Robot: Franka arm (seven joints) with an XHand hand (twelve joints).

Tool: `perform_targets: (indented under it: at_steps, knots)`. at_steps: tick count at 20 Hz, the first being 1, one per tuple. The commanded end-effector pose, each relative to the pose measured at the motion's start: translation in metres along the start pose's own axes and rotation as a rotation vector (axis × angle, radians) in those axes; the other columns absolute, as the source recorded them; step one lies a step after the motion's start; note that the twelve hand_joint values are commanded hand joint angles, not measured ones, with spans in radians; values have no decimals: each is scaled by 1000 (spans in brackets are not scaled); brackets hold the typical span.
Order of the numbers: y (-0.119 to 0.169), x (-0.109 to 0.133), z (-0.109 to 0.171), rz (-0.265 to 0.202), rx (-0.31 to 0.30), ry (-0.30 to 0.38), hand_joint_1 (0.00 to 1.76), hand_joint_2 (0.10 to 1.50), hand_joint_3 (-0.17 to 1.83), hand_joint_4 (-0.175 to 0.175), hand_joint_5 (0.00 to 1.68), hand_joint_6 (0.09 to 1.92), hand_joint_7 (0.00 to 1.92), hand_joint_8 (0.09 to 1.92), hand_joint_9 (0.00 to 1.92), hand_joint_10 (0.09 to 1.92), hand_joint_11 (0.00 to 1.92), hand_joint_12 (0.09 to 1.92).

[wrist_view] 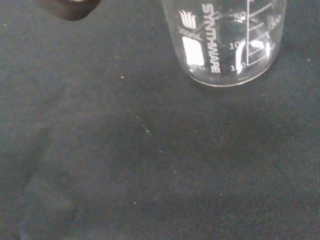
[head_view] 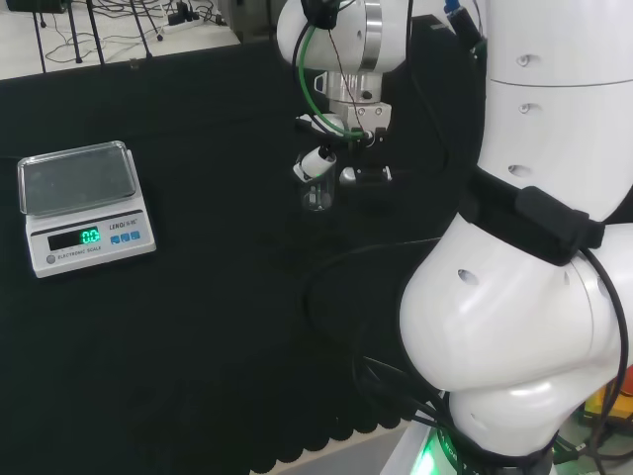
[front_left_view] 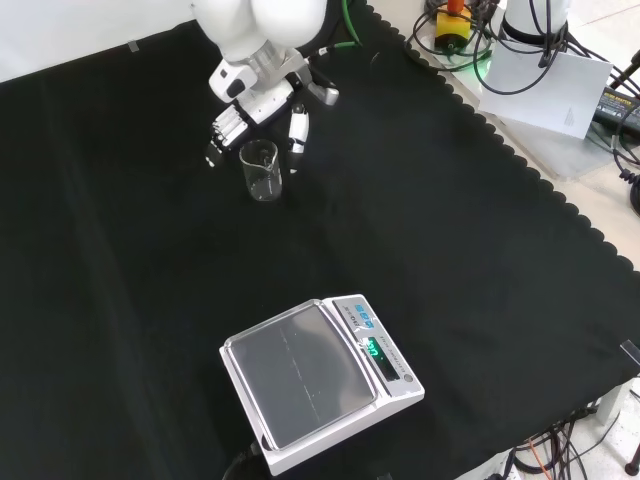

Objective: Pick up the beaker.

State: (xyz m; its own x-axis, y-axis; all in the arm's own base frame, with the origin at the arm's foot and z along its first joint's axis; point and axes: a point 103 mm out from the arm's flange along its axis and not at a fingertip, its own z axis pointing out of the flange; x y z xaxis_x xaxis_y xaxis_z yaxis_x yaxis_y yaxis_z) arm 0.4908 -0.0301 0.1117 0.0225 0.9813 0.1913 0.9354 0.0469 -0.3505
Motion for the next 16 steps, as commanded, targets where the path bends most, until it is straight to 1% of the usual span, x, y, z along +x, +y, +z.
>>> perform_targets:
  at_steps: [1, 12, 14, 16]
  knots:
    - [7, -9, 9, 14, 19, -7, 684, 836, -92, 38, 0, 87, 0, 231, 0, 744, 0, 941]
    - [16, -17, 19, 39, 42, -30, 697, 842, -87, 41, 0, 87, 0, 235, 0, 742, 0, 930]
    - [17, -17, 21, 44, 42, -34, 742, 862, -83, 44, 5, 87, 0, 327, 4, 799, 0, 996]
    - [19, -16, 24, 48, 38, -40, 802, 893, -93, 46, 65, 87, 0, 480, 53, 864, 0, 1163]
